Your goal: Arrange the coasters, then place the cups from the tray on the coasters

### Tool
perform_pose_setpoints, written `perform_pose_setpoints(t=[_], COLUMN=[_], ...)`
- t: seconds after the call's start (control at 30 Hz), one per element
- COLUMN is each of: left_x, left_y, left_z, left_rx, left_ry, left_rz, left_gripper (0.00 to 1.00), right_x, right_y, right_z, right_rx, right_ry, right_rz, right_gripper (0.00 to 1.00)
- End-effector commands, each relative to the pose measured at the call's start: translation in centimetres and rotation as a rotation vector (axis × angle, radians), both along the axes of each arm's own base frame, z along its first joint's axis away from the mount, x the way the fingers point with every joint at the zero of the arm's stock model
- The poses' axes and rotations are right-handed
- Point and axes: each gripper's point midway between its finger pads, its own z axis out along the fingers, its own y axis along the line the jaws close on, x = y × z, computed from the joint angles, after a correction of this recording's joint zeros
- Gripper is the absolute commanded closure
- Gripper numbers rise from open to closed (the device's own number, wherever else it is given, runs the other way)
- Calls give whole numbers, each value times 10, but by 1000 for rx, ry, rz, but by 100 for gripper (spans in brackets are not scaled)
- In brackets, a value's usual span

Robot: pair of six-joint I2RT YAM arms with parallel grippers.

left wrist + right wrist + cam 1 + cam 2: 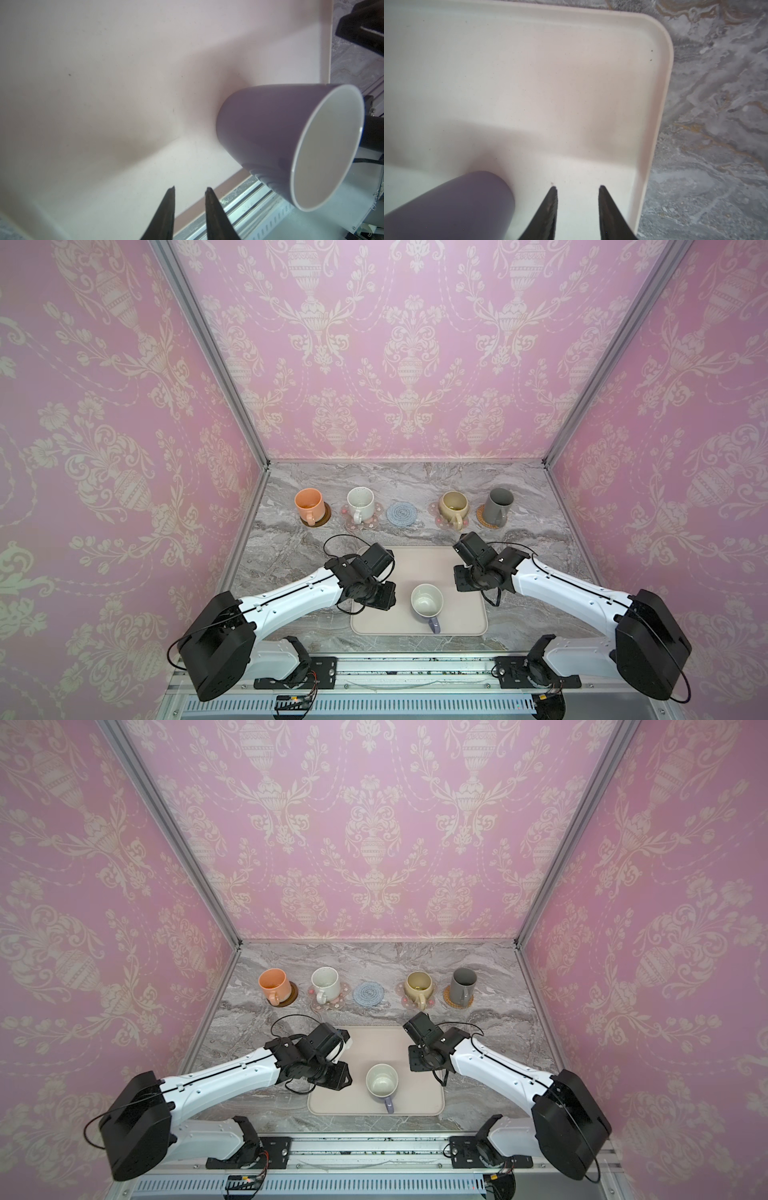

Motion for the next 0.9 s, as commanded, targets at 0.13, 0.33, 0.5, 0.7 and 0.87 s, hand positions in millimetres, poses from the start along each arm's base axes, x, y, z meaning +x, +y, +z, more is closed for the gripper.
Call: perform_pose_setpoints(t=[0.13, 0.33, 0.5, 0.7, 0.87], left_x=[-26, -41, -42, -36, -31], left_y=[-18, -21, -38, -49, -55], left_z=[-6, -16, -14, -16, -17], left_rx=[-61, -82, -190, -213, -230], left_ry=[111, 160, 185, 187, 186], left_rz=[-68, -95, -87, -77, -61], left_gripper=[72, 74, 74, 74, 74], right_x=[-10, -16, -21, -25, -27], right_y=[8, 13, 17, 27, 33], right_z=[-1, -4, -11, -13, -14], right_rx=[36, 57, 80, 119, 128], right_ry=[26, 45, 60, 70, 72], right_rz=[23, 43, 44, 43, 53], right_gripper=[65, 65, 65, 65, 65])
